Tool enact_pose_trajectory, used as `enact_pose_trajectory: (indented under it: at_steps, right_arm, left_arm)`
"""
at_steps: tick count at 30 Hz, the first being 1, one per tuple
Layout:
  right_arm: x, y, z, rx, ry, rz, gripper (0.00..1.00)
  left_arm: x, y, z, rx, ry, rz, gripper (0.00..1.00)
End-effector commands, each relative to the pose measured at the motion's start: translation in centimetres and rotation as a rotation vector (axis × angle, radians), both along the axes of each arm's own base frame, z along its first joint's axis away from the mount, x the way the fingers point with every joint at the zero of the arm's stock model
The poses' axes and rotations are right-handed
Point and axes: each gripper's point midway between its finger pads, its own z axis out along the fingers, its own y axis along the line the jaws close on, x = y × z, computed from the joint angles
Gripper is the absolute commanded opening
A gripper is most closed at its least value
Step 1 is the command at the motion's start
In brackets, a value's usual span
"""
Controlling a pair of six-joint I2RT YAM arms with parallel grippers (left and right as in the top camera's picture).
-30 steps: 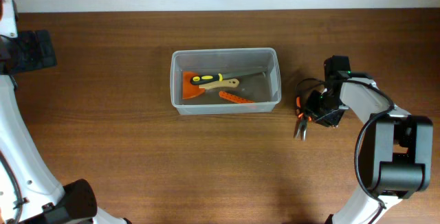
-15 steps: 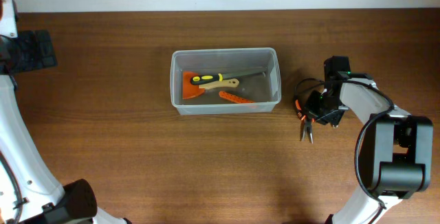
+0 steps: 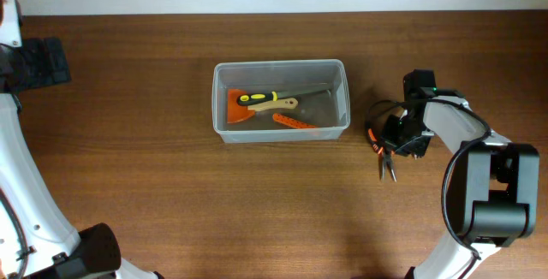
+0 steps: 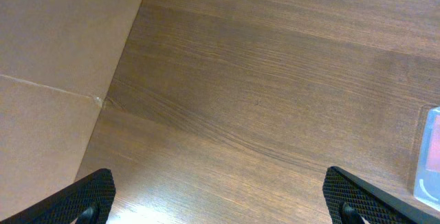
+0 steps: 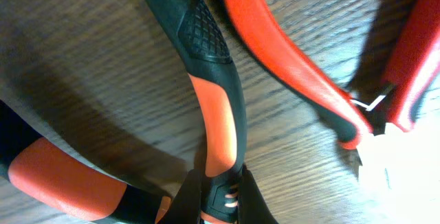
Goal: Pack container
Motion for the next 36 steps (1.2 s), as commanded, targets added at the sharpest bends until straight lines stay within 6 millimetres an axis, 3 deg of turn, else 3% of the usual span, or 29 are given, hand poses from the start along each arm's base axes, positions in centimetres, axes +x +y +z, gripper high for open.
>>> enact_pose_trajectory:
  at_steps: [1,6,12,19,23,30,36]
  right_arm:
    - [1.0,-0.9,2.5,-0.066,-0.06,0.028,0.04]
    - [2.3,-1.3,6.1,-0.093,-0.132,0.035,0.04]
    - [4.1,-0.6,12.5,-0.082,-0.289,0.128,0.04]
    - [4.5,5.2,17.9,0.026,-0.459,0.452,0.04]
    - [3.9,8.8,19.1,0.002,-0.512,0.706,0.04]
    - [3.4,17.8,20.6,-0.013,-0.692,1.303,0.04]
    - [4.8,22.1,22.9,-0.17,-0.893,1.629,0.04]
  left_arm:
    - [-0.7,-0.2,1.1,-0.006,-0.036,0.011,0.99]
    - [-0.7,-0.2,1.1,-0.006,-0.036,0.011,0.99]
    - [-0.7,-0.2,1.1,-0.006,-0.036,0.011,0.99]
    - [-0.7,-0.2,1.1,-0.006,-0.036,0.011,0.99]
    - [-0.7,-0.2,1.1,-0.005,-0.036,0.011,0.99]
    - [-0.7,-0.2,1.1,-0.005,-0.036,0.011,0.99]
    - [-0.7,-0.2,1.1,-0.006,-0.036,0.011,0.99]
